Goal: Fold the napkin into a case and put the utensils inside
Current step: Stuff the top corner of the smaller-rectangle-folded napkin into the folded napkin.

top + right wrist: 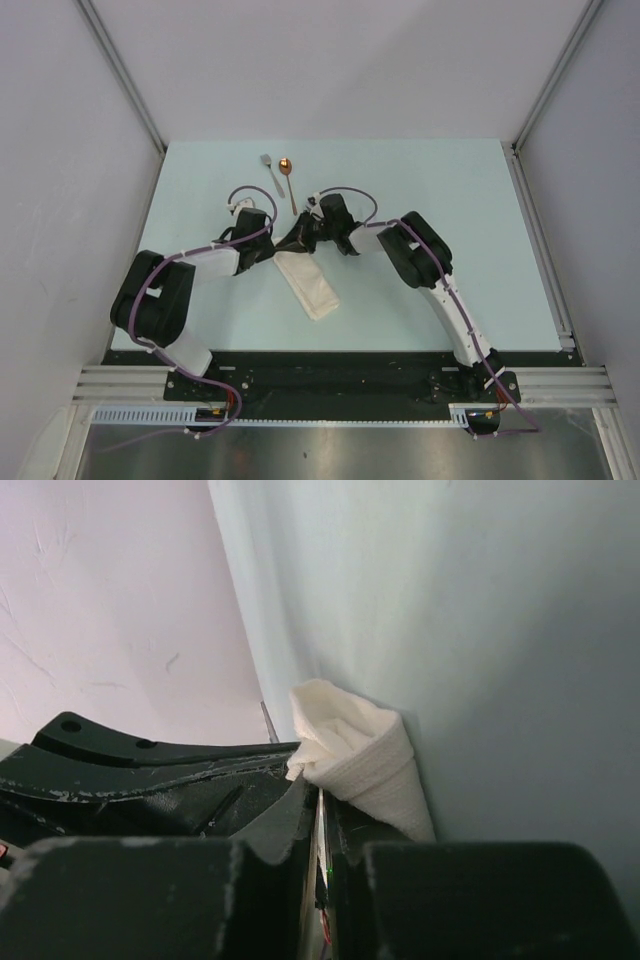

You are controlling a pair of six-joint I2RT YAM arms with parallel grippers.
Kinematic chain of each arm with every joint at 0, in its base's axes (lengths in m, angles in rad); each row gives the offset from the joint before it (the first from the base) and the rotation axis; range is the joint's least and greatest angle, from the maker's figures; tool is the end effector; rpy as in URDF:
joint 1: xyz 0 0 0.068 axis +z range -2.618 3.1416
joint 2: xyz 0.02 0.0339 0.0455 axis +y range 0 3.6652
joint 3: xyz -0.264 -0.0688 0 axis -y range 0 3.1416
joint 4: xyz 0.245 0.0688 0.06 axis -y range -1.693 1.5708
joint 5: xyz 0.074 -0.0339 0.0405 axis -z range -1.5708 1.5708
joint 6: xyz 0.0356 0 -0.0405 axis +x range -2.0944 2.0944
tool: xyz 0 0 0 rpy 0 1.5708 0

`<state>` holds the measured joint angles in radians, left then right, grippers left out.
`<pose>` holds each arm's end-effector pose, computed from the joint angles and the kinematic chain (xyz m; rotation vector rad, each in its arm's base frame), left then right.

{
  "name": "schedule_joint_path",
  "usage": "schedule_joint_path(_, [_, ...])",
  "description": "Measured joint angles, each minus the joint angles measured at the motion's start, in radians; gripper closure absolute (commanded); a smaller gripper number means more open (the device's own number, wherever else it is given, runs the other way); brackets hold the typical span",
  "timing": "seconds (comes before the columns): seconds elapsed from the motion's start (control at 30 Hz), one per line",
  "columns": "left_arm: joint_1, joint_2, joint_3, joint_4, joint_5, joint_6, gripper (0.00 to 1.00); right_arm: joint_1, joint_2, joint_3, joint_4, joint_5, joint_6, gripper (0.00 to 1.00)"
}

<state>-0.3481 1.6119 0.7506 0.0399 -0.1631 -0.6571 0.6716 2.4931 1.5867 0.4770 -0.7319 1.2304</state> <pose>0.2937 -0.1004 0.1506 -0.4447 2.3551 -0.2822 0.3923 0.3422 0.0752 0.0942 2.4658 1.7854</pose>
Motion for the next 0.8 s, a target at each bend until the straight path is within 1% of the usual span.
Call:
schedule_joint_path(0.07, [0.0, -0.005, -0.002, 0.0, -0.01, 0.0, 0.96, 0.004, 0.0, 0.008, -0.017, 0.015, -0.003, 0.89])
schedule_joint_path(0.13, [0.002, -0.014, -0.003, -0.008, -0.017, 0.001, 0.93, 0.008, -0.003, 0.013, -0.031, 0.029, -0.015, 0.89])
schedule_joint_path(0.27, [0.005, -0.052, -0.002, -0.029, -0.014, 0.001, 0.88, 0.016, -0.031, 0.013, -0.095, 0.067, -0.091, 0.89])
schedule_joint_path(0.4, [0.008, -0.056, 0.027, -0.04, 0.011, 0.003, 0.78, 0.026, -0.069, 0.006, -0.166, 0.113, -0.166, 0.88])
schedule_joint_path(0.53, [0.008, -0.041, 0.047, -0.027, 0.044, 0.006, 0.79, 0.027, -0.1, -0.018, -0.201, 0.132, -0.204, 0.88])
schedule_joint_path(0.8, [0.008, -0.024, 0.048, -0.028, 0.044, 0.011, 0.83, 0.027, -0.109, -0.031, -0.21, 0.13, -0.214, 0.9])
